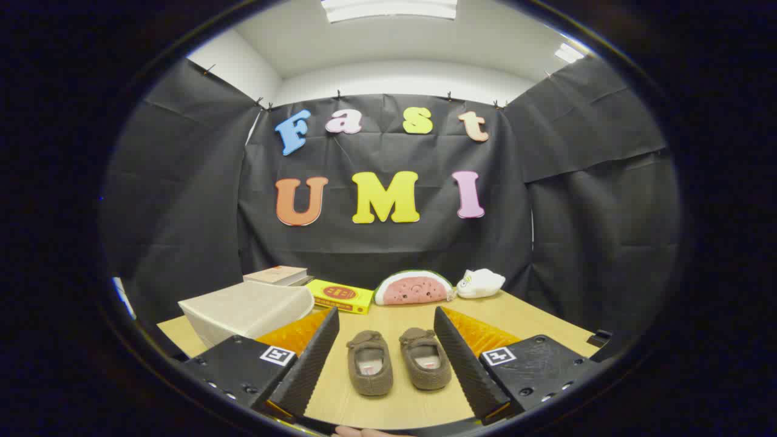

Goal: Open the storage box then place both shoes into the box .Put the left shoe in first, then the right shoe, with the right side of both shoes facing outward in a uniform manner.

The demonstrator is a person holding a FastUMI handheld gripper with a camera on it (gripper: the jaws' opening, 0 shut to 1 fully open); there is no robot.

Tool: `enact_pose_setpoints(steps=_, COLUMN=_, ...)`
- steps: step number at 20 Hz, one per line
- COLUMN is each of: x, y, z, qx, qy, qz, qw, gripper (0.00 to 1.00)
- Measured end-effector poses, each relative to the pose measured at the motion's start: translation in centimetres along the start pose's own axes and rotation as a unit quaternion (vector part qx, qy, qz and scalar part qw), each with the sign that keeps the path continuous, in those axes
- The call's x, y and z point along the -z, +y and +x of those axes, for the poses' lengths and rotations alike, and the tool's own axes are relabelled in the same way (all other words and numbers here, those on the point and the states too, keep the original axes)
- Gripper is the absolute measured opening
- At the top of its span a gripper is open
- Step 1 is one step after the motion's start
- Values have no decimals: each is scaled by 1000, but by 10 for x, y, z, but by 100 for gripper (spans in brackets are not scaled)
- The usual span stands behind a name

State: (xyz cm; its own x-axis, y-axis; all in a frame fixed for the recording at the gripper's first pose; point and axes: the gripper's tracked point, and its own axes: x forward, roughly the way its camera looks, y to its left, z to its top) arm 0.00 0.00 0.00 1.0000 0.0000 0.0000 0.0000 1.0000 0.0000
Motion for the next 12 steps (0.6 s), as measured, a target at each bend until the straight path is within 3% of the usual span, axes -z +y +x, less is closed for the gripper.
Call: enact_pose_setpoints(steps=12, x=9, y=-8, z=-2, qx=0, qy=14, qz=6, qw=1000, gripper=95)
